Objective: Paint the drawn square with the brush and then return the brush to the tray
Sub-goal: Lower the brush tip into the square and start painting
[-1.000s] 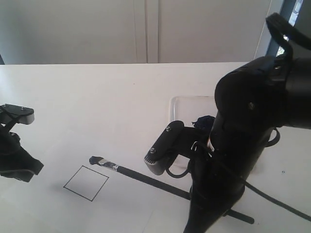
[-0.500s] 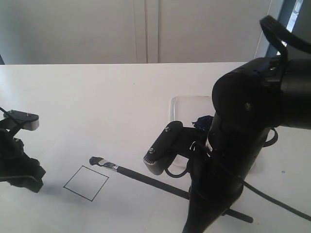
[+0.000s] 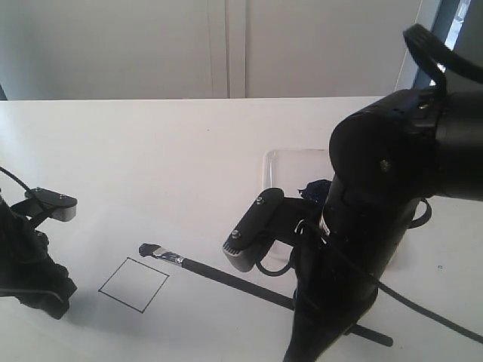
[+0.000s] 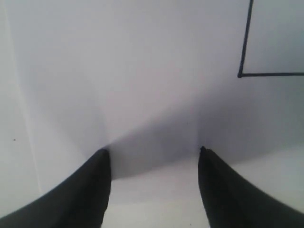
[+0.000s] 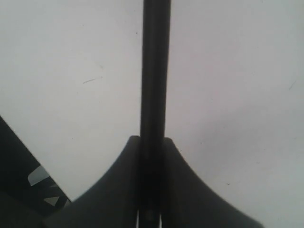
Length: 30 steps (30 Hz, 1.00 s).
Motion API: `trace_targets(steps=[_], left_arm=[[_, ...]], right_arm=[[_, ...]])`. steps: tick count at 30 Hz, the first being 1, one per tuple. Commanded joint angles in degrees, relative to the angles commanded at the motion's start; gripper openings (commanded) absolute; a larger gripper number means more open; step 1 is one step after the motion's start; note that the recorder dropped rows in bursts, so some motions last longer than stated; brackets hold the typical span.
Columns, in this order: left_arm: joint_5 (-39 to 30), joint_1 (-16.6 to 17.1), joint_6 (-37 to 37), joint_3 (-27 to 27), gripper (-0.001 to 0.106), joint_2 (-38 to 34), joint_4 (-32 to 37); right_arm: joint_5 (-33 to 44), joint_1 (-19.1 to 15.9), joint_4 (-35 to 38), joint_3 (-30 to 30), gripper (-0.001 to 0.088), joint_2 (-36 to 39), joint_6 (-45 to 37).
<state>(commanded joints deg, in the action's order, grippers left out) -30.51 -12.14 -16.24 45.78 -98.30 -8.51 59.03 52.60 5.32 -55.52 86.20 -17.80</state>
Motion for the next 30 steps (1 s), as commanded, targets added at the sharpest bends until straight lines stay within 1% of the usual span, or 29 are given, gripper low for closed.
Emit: trace_targets(steps=[5,11,13,15,22,24,26,27,29,30], left_arm=[[0.40,0.00,1.07,0.00,0.060,-2.29,-0.15],[0.82,0.00,1.53,0.00,0.059,-4.52,-0.15],[1.17,0.00,2.83,0.00,0.059,-5.11,-0.15],[1.75,0.00,2.98,0.00,0.059,-5.46,-0.15],[2.76,0.00,2.98,0.00,0.051,-5.46,0.53],[2.26,0.00,4.14,0.00,0.051,-5.46,2.23],[1.30,0.00,6.64,0.00,0.051,-4.55,6.38],[0.88,0.00,10.32,0.00,0.051,-3.55,10.83],[0.75,0.00,14.71,0.00,0.049,-1.92,16.57],[0.87,0.00,18.53,0.00,0.048,-1.11,21.11]], right_arm=[[0.39,0.00,0.13,0.00,0.0000,0.71,0.00],[0.65,0.00,1.74,0.00,0.0000,3.84,-1.38],[0.27,0.23,3.88,-0.12,0.0000,4.25,-3.21],[-0.46,1.09,3.72,-0.62,0.0000,4.25,-3.19],[-0.08,1.64,3.51,-3.33,0.0000,4.25,-3.90],[0.02,1.64,3.51,-3.33,0.0000,4.25,-4.05],[0.02,1.64,3.41,-3.33,0.0000,4.25,-4.03],[-0.21,1.64,3.43,-3.33,0.0000,4.25,-4.06],[-0.44,1.64,3.39,-3.33,0.0000,4.25,-4.16],[-0.44,1.64,3.28,-3.33,0.0000,4.25,-4.16]])
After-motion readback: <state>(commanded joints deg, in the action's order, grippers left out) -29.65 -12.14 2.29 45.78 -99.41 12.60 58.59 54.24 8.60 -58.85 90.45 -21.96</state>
